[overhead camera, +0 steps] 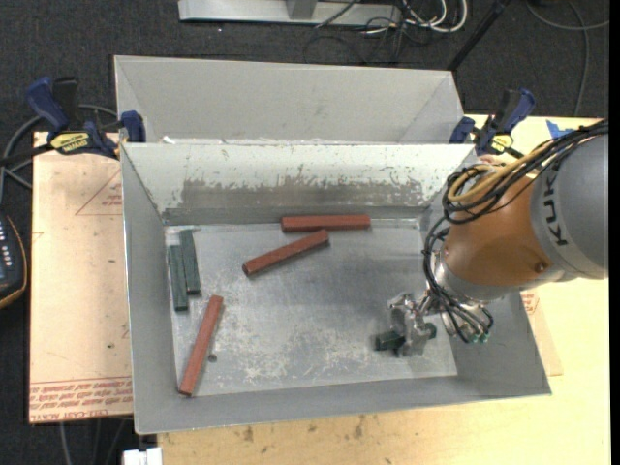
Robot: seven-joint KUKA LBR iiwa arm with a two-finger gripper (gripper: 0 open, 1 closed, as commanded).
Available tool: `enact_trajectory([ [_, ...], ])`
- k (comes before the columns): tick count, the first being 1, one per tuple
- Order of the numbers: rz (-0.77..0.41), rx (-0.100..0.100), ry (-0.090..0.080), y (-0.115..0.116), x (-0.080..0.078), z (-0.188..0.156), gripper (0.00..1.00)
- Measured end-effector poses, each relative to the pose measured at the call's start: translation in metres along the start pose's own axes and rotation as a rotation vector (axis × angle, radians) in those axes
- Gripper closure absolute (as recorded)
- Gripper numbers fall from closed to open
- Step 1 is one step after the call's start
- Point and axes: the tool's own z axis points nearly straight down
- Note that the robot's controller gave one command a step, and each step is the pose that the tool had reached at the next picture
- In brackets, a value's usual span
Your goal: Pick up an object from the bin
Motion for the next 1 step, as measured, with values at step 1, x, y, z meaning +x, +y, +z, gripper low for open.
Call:
enact_trajectory([
  [1, -0.077, 0.005, -0.010, -0.0436, 0.0038, -0.1527, 1.00],
])
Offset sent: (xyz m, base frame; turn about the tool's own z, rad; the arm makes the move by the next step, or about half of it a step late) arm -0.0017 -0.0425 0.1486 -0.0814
